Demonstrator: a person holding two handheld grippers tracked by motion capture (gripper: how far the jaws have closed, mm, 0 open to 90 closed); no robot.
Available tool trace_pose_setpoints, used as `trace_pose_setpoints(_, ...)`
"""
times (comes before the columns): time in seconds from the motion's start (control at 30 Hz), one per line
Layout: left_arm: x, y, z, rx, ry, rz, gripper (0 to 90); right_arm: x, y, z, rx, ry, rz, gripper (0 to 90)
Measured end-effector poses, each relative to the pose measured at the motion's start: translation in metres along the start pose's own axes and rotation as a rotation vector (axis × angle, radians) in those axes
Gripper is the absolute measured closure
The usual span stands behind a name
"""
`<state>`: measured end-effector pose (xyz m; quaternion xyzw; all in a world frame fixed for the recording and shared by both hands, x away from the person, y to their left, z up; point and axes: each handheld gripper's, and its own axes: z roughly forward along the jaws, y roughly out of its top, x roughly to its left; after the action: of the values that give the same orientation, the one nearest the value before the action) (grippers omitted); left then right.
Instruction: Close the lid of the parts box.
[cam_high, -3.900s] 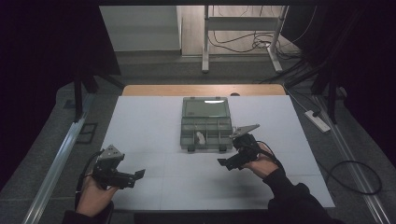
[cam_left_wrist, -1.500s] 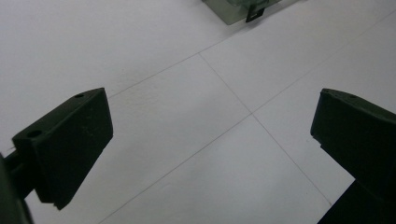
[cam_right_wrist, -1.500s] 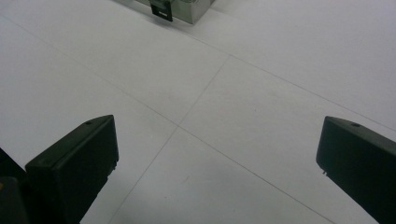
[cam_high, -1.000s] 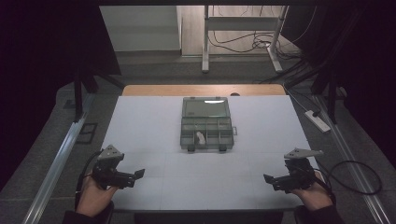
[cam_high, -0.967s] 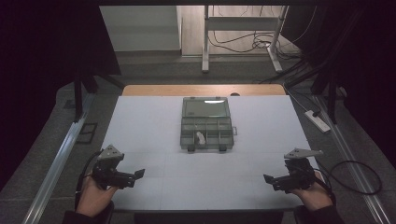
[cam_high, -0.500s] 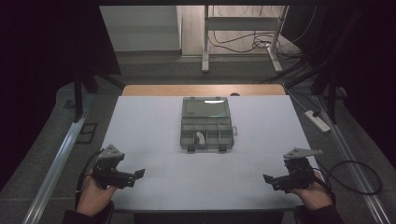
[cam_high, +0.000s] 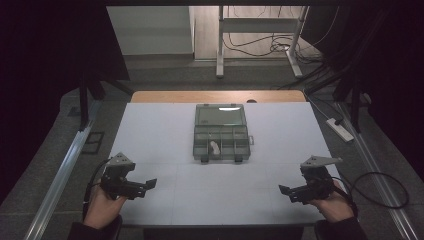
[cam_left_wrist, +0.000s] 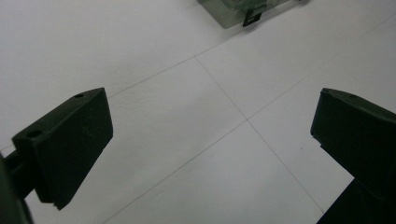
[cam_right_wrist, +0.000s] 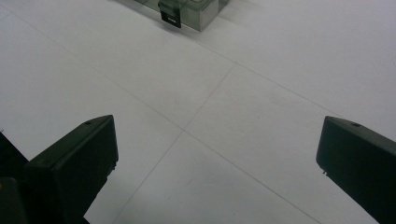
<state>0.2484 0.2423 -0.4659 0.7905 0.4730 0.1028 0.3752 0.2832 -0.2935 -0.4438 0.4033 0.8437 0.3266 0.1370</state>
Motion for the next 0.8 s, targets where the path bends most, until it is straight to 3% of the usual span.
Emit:
trace_pose_setpoints(0.23,0.003,0.004,0.004,-0.003,-0.01,-0.013,0.0,0.0,0.008,0.003,-0.018,0.021,-0.015,0.0)
trace_pose_setpoints(0.8,0.005,0.02,0.019,-0.007,-0.052,0.028,0.0,-0.008,0.031,0.021,-0.028,0.066,-0.031,0.0)
